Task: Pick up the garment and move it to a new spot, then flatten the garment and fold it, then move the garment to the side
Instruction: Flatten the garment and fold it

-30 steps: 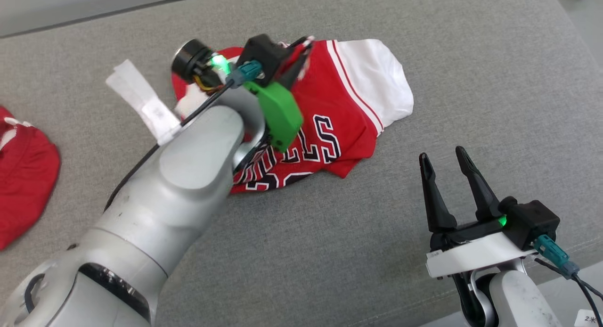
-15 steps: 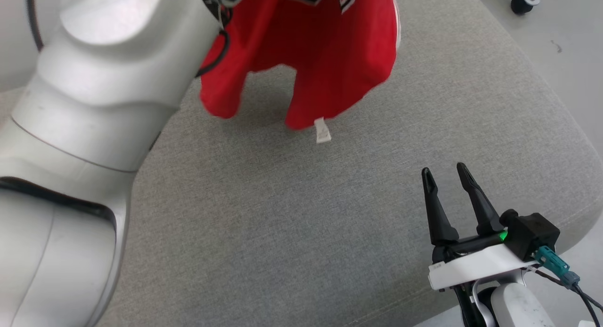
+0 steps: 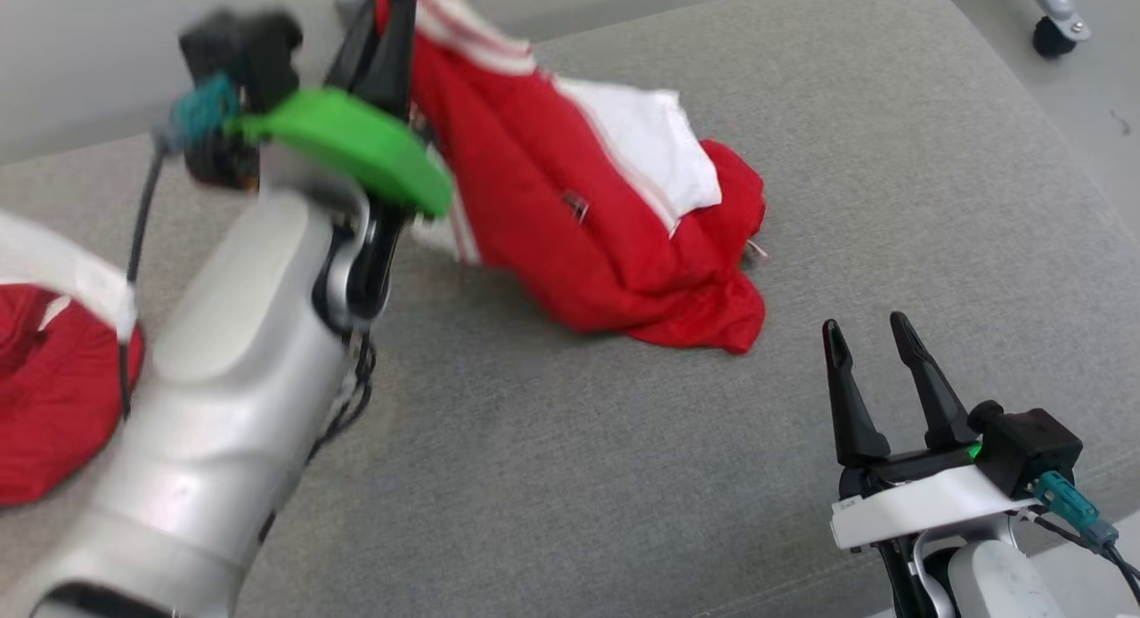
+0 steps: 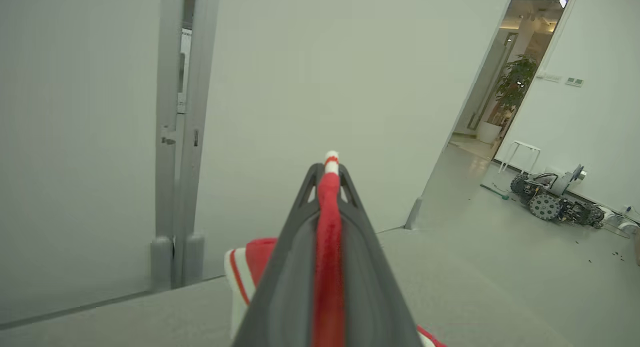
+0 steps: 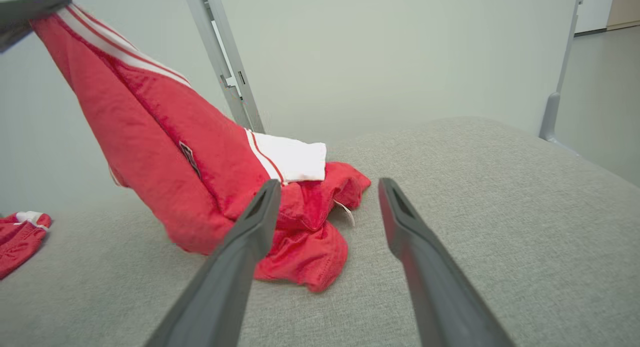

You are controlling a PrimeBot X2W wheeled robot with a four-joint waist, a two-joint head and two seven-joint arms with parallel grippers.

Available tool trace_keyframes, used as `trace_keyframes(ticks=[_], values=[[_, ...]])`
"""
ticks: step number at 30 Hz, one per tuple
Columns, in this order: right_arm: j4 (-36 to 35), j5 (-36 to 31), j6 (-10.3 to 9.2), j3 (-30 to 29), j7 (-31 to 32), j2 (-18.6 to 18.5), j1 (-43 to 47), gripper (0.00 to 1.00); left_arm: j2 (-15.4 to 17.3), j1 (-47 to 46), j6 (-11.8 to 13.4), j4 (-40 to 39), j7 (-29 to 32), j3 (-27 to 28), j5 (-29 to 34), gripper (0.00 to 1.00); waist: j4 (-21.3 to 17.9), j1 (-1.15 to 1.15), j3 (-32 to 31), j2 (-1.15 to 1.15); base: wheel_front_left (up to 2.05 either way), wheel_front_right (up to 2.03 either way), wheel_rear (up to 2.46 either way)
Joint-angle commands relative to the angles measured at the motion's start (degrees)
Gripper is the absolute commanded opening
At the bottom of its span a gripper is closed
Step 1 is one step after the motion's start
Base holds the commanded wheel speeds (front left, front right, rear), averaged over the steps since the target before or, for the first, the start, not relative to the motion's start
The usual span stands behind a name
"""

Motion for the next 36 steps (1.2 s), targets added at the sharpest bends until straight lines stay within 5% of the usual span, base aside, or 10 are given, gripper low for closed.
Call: trace_keyframes(ticks=[1,5,8,20,21,22,29,32,36], values=[[-0.3,-0.4,0.01,-0.5,-0.2,-0.1,0.7,1.0,1.3,5.2,0.9,-2.1,-0.5,0.9,0.8,0.0,2.5,0.0,-0.3,0.0,0.0,0.0,0.0],[-1.0,-0.7,0.01,-1.6,-0.2,-0.1,0.4,1.0,5.1,21.6,4.7,-13.4,-0.4,8.5,8.5,0.0,4.7,0.0,0.0,0.0,0.0,0.0,0.0],[-1.2,-1.4,0.01,-1.5,-0.2,-0.1,0.8,1.0,5.0,32.8,6.4,-21.2,-0.4,15.8,13.7,0.0,6.2,0.0,0.1,0.0,0.0,0.0,0.0],[-1.2,-3.1,0.01,-2.1,-0.2,-0.1,2.3,1.0,-1.4,54.8,5.2,-31.2,-0.4,32.2,29.4,0.0,9.0,0.0,0.1,0.0,0.0,0.0,0.0],[-1.1,-3.3,0.01,-2.1,-0.2,-0.1,2.3,1.0,-2.0,55.6,4.8,-30.6,-0.4,32.4,30.1,0.42,9.1,0.0,0.0,0.0,0.0,0.0,0.0],[-1.1,-3.4,0.01,-2.0,-0.2,-0.1,2.4,1.0,-2.2,56.0,4.6,-30.5,-0.4,32.7,31.0,0.98,9.1,0.0,0.0,0.0,0.0,0.0,0.0],[-1.2,-3.8,0.01,-2.0,-0.2,-0.1,2.5,1.0,-3.5,54.9,5.0,-39.0,-0.4,32.4,39.0,1.0,8.8,0.0,0.1,0.0,0.0,0.0,0.0],[-1.3,-3.9,0.01,-1.7,-0.2,-0.1,2.1,1.0,-3.4,51.1,2.2,-40.5,-0.4,29.2,40.6,1.0,8.6,0.0,1.0,0.0,0.0,0.0,0.0],[-2.1,-4.5,0.01,-0.9,-0.2,-0.1,-0.1,1.0,-3.1,37.1,-4.0,-32.9,6.0,21.8,43.3,1.0,7.7,0.0,4.2,0.0,0.0,0.0,0.0]])
